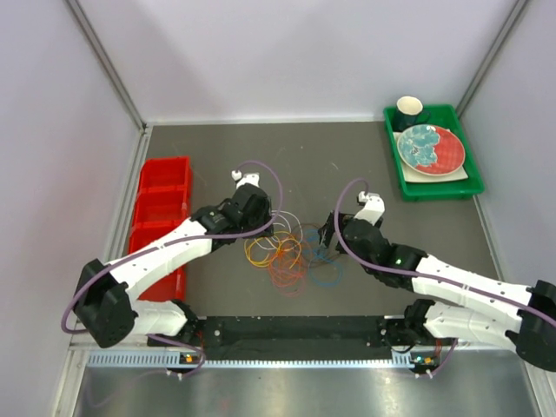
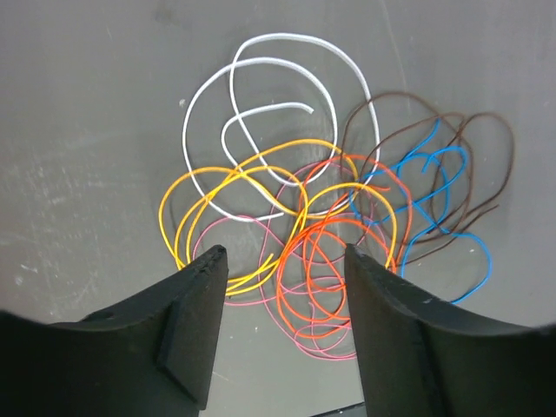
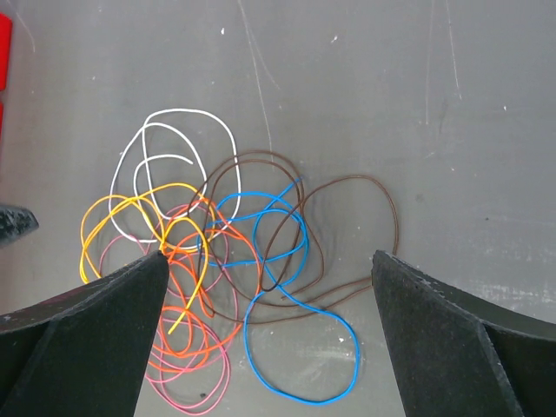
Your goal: Untangle the cables
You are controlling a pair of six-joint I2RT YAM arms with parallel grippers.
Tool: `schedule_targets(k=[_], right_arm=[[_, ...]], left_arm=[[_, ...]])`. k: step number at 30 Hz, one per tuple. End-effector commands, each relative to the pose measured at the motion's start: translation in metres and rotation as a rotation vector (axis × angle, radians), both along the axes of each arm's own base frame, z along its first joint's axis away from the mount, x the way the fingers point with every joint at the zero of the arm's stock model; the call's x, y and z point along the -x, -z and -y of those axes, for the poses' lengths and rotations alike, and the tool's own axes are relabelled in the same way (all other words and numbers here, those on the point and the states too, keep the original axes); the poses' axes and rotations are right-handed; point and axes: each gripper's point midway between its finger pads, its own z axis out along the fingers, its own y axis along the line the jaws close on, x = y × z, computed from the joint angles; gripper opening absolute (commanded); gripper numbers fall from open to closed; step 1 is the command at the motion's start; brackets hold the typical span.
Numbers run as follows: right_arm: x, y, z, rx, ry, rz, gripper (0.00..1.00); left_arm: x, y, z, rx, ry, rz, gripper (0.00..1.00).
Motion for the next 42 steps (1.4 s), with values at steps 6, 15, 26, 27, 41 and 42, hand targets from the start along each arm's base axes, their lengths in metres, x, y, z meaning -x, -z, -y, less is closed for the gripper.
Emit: schedule_targets(k=[6, 15, 26, 27, 41, 42], right_arm=[[-0.005, -0.003, -0.001, -0.010, 0.030, 0.001, 0.99], [-0.006, 0.000, -0.003, -0.002, 0.023, -0.012, 0.99], [-0.008, 0.003, -0.009, 0.018, 0.013, -0.028, 0.99], [-0.008, 0.003, -0.010, 0.021, 0.012, -0.030, 0.99], [-0.008, 0.005, -0.011, 0.026, 0.007, -0.036, 0.99], [-0.009, 0.005, -0.011, 0.029, 0.008, -0.037, 0.99]], left_arm=[[0.008, 0.033, -0.032, -0.076, -0.158, -0.024, 0.57], [0.029, 0.072, -0.049, -0.110, -0.184, -0.086, 0.51], [0.022, 0.077, -0.040, -0.106, -0.144, -0.067, 0.38], [0.021, 0.078, -0.040, -0.111, -0.145, -0.067, 0.38], [0.011, 0.092, -0.039, -0.168, -0.155, -0.082, 0.17], [0.011, 0.093, -0.039, -0.174, -0.154, -0.082, 0.14]])
